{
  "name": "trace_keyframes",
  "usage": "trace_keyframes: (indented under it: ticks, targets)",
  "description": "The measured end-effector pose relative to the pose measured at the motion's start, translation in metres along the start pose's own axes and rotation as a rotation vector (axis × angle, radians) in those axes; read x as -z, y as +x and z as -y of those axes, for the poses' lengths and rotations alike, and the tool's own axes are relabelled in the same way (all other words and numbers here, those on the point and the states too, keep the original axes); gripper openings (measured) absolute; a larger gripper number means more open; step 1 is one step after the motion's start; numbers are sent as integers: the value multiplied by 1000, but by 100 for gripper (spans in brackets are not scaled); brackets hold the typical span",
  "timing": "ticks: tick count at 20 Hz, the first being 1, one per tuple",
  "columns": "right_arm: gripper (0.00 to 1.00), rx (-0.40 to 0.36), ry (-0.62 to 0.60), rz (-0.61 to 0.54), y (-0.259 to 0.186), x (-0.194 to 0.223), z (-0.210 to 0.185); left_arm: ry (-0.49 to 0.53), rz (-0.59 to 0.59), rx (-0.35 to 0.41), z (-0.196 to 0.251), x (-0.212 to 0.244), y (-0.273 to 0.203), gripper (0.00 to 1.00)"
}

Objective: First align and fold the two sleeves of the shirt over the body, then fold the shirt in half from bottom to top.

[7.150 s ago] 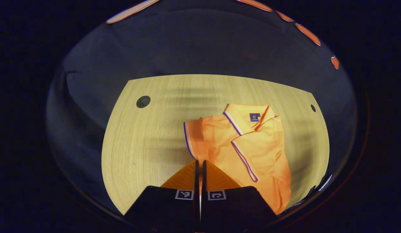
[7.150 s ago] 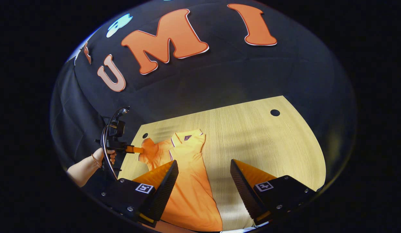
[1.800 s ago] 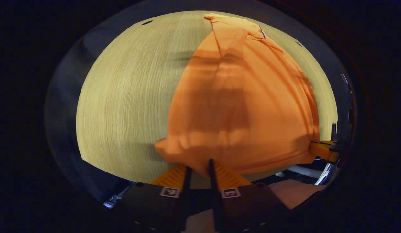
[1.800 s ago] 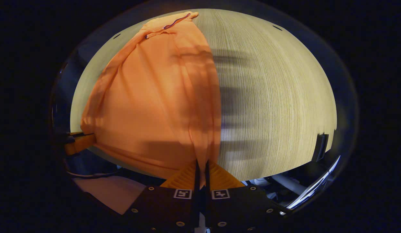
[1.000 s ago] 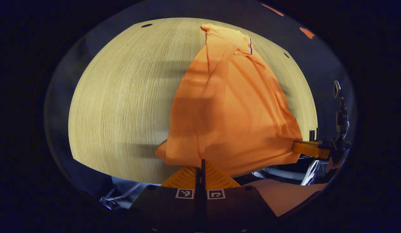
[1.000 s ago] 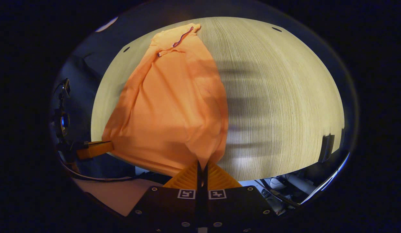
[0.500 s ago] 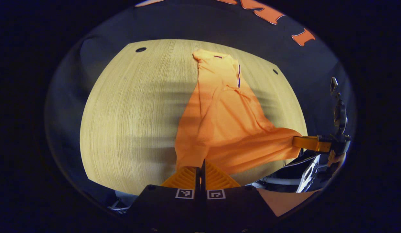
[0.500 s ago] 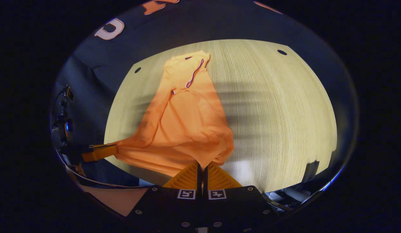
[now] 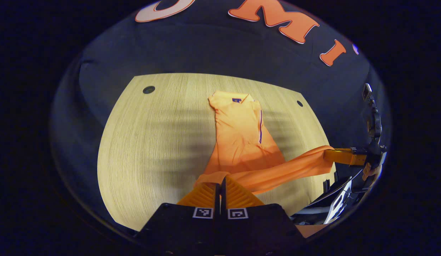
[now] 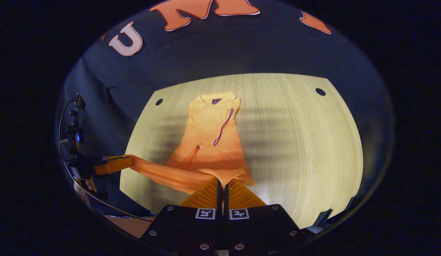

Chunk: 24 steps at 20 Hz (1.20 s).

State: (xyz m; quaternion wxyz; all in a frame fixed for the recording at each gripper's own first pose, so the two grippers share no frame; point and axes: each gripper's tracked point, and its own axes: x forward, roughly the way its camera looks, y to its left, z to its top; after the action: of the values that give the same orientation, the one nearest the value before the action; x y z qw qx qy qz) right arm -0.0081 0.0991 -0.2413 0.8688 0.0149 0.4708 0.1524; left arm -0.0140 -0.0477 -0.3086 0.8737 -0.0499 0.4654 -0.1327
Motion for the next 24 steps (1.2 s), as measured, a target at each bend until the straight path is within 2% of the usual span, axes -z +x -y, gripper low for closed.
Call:
trace_keyframes:
  ticks: [7, 12, 17, 21, 24]
  targets:
    - [0, -6, -34, 81, 27, -99, 9, 68, 156, -35, -13, -134, 33, 0]
    - [0, 23, -47, 109, 61, -148, 27, 143, 216, -65, -15, -198, 72, 0]
    - [0, 38, -27, 80, 122, -169, 49, 147, 174, -99, -36, -215, 131, 0]
    - [0, 26, 5, 44, 174, -170, 56, 77, 89, -98, -60, -198, 186, 0]
    - [0, 31, -22, 73, 203, -177, 59, 40, 71, -105, -74, -195, 214, 1]
